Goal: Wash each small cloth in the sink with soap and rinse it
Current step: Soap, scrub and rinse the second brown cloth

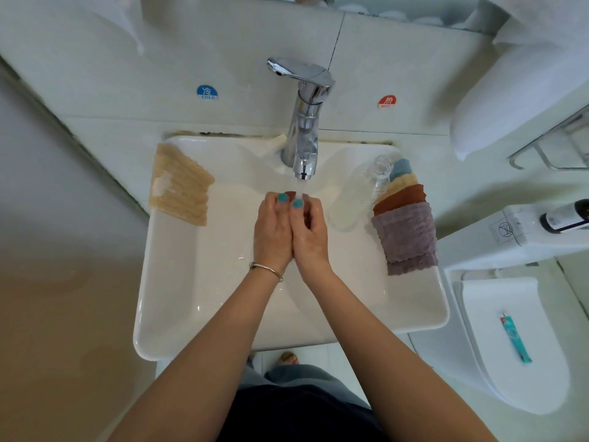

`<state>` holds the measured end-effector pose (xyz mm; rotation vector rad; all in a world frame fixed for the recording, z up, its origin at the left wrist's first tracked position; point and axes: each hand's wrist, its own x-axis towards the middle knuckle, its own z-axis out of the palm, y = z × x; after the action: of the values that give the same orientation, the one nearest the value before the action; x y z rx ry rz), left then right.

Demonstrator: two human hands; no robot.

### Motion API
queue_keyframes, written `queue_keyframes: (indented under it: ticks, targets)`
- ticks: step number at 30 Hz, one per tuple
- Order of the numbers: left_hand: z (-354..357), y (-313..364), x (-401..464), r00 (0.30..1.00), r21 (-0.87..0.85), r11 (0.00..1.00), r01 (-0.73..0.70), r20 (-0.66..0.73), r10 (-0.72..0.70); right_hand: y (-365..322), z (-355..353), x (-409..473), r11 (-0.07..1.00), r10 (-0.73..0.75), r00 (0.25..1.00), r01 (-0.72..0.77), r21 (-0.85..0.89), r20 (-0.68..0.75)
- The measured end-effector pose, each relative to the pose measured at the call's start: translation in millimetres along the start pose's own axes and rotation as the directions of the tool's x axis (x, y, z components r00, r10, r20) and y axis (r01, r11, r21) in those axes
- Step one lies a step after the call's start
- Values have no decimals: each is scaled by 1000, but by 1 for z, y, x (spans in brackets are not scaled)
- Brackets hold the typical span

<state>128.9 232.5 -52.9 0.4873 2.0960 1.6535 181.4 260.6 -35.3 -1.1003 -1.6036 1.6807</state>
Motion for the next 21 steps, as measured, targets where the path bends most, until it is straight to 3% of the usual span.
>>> queue_keyframes:
  ticks: [4,9,12,16,19,21]
  targets:
    - [0,0,3,993,-21,993,116,7,-115,-2,6,4,995,39,999,-41,-92,-31]
    - [2,10,0,981,-105,991,78,-168,-95,-10,11,13,969,30,996,-50,-240,-85]
    - [2,12,8,974,-99,980,172,-130,-184,-11,14,15,978,62,987,-90,-190,-150]
    - [0,17,12,990,-13,996,94,-105,-95,-12,14,18,969,133,968,-172,-177,-215]
    - [1,22,11,995,107,990,91,-46,-87,-17,9,15,965,165,964,-202,-167,-210]
    - [0,23,5,994,85,991,107,16,-108,-16,3,8,981,153,969,-173,-90,-195]
